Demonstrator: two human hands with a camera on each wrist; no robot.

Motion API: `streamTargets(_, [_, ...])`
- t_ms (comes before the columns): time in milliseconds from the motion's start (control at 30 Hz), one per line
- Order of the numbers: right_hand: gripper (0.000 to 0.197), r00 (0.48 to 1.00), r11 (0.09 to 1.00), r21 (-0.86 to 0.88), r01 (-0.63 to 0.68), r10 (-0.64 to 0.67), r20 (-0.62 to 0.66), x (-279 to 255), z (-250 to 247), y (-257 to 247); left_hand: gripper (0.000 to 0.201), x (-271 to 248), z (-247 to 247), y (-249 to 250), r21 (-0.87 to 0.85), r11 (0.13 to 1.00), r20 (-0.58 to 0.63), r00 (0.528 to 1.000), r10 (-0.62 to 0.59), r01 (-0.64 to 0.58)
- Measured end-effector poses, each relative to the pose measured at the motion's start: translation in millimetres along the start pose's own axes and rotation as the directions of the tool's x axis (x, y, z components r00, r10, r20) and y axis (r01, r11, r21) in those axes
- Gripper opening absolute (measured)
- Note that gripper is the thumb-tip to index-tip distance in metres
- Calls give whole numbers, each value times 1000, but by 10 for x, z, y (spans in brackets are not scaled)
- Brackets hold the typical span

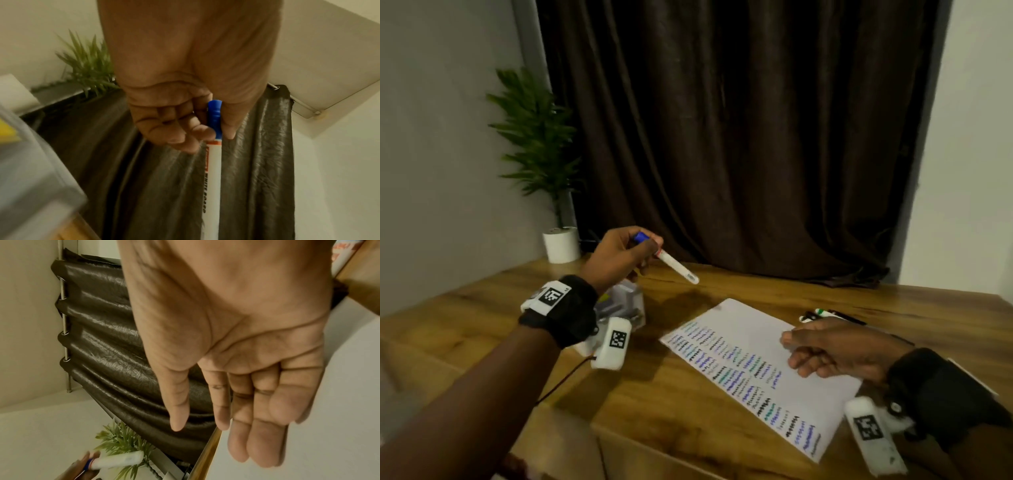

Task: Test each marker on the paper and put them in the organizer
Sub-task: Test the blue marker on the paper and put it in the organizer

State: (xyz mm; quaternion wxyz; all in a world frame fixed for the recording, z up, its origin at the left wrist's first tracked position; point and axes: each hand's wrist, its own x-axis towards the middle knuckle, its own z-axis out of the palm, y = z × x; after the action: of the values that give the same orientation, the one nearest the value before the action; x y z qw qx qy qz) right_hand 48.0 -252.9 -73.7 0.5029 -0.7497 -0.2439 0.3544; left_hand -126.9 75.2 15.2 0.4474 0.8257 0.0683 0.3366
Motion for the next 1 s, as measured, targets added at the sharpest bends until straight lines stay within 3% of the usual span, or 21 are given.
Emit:
streamTargets(200, [41,1000,1000,-17,9,-9,20,46,6,17,28,-134,-965,-56,194,975,-146,986,-77,105])
streamTargets(367, [40,1000,999,-45,21,-21,3,48,6,25,36,-230,-1417,-146,346,927,-196,977,-79,145])
streamTargets(567, [41,999,999,-34,26,-27,-21,51,13,27,28,-305,-1412,-416,534,818,-165,975,-149,215])
streamTargets(833, [51,999,999,-32,29,-29,-16,71,13,37,35,-365,-1235,-696,573,726,-151,920,-362,380])
streamTargets(900, [50,1000,999,-31,25,-26,-17,77,15,38,41,-409,-1184,-684,546,717,-158,893,-421,435])
streamTargets(1000, [45,1000,999,-33,18,-18,-19,82,14,40,72,-517,-1128,-692,392,740,-145,831,-538,547])
